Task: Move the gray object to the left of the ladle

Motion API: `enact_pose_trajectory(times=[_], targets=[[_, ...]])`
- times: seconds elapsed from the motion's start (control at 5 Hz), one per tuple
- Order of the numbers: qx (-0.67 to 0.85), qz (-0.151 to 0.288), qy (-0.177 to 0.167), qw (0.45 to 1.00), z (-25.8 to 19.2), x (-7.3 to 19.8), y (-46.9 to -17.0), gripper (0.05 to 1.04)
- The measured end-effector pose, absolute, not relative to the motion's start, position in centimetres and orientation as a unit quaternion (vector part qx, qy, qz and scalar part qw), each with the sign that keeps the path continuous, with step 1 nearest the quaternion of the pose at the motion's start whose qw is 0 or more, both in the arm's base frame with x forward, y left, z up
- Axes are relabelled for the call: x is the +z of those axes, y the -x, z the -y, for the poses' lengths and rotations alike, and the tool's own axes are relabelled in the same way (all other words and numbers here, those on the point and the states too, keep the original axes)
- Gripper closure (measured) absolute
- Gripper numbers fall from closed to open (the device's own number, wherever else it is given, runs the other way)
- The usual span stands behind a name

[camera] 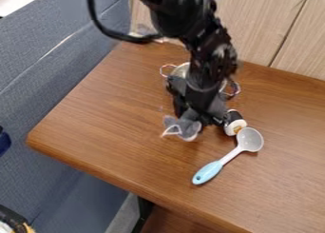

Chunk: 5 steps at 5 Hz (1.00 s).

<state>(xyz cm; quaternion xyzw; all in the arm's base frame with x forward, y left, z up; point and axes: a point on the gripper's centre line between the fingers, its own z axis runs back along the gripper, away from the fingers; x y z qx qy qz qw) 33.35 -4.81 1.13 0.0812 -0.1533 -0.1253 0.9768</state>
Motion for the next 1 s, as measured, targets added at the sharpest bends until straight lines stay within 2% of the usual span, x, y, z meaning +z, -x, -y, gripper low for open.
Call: enact_pose_trajectory(times=[0.2, 0.4, 0.6, 0.8, 1.0], targets=[[-0.145, 0.161, -0.057, 0.975, 5.87, 0.63, -33.92, 0.528], [-0.15, 0.157, -0.062, 0.974, 5.99, 0.57, -34.23, 0.455], [-0.149, 0.135, -0.06, 0.978, 6.06, 0.12, -34.09, 0.157], [-0.143, 0.133, -0.06, 0.979, 6.06, 0.15, -34.0, 0.073], [-0.143, 0.134, -0.059, 0.979, 6.28, 0.18, -34.01, 0.079]])
